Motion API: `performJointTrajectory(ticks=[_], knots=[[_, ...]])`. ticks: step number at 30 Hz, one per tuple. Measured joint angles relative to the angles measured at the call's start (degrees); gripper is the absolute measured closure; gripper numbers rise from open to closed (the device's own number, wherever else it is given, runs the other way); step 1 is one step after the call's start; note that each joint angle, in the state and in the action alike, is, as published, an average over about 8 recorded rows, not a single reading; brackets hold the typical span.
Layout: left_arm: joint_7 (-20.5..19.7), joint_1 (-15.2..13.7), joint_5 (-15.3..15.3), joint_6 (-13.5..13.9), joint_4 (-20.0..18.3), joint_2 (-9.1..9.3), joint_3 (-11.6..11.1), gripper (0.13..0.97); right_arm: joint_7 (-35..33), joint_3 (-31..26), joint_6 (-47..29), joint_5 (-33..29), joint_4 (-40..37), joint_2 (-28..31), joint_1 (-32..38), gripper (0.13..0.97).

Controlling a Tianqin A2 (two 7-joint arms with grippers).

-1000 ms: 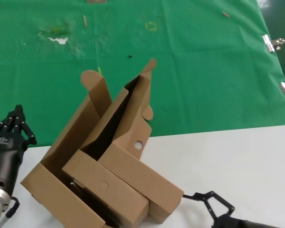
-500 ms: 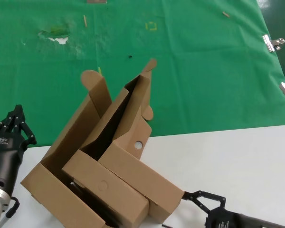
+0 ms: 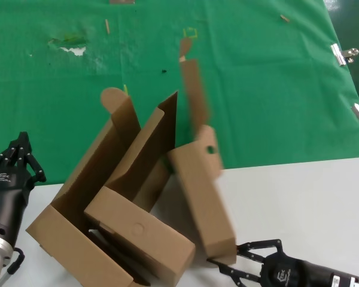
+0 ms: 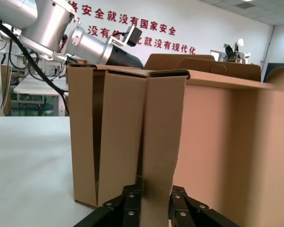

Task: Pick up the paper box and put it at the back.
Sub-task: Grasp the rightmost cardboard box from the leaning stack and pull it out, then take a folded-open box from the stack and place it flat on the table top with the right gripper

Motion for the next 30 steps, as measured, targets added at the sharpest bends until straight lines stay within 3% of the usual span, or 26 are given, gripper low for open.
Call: performJointTrajectory(ticks=[4,13,20,30], knots=[[0.0,0.0,0.0,0.0,0.0,0.00,0.0,0.957,0.1,0.2,-0.1,-0.4,-0.6,0.0,0.6,0.844],[0.0,0.0,0.0,0.0,0.0,0.00,0.0,0.957,0.8,1.7,1.4,-0.7,-0.5,0.7,1.3,0.935],[0.0,0.0,0.0,0.0,0.0,0.00,0.0,0.957,3.1,5.0,5.0,-0.1,1.6,3.2,2.1,0.950],[0.0,0.0,0.0,0.0,0.0,0.00,0.0,0.957,6.6,8.4,17.5,-4.0,12.5,6.9,1.5,0.955]])
